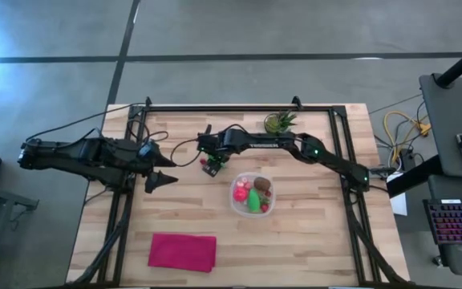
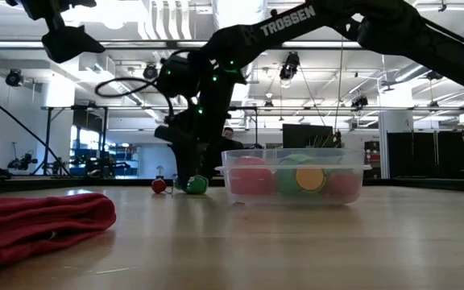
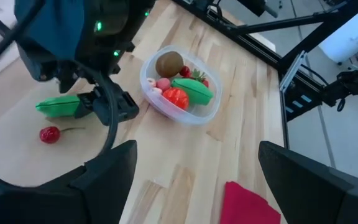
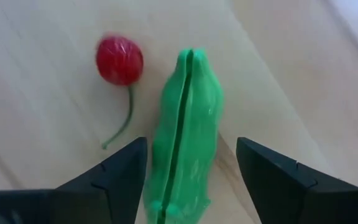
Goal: Pick and placing Produce into tupperware
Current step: Put the pea into the transparent container
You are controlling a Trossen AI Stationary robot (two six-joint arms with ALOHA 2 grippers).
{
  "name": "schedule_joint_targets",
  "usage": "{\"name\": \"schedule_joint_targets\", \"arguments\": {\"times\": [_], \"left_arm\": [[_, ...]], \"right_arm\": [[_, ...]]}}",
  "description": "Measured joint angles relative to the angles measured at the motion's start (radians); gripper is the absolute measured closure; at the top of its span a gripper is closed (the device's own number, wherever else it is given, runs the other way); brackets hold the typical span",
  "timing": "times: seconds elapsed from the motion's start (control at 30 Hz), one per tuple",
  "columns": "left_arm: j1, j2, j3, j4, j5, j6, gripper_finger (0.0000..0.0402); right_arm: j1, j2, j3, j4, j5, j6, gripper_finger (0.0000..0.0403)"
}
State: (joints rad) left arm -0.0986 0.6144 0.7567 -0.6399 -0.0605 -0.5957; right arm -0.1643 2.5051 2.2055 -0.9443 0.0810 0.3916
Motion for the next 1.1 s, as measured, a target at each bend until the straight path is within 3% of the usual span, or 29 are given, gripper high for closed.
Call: {"name": "schedule_joint_targets", "arguments": {"times": [0.3,0.7,1.1], "left_arm": [[0.0,-0.007,-0.015,0.001,0.0,0.0,0.008],[0.0,-0.006,-0.025,0.003,-0.001,-0.001,0.008],[0.0,0.014,-0.026,0.004,-0.001,-0.026,0.008]], "right_arm": [[0.002,0.012,0.0,-0.026,-0.001,-0.053,0.0189],[-0.006,-0.011,-0.001,-0.053,-0.001,-0.089,0.0281],[-0.01,-0.012,0.053,-0.12,-0.01,-0.16,0.0264]]}}
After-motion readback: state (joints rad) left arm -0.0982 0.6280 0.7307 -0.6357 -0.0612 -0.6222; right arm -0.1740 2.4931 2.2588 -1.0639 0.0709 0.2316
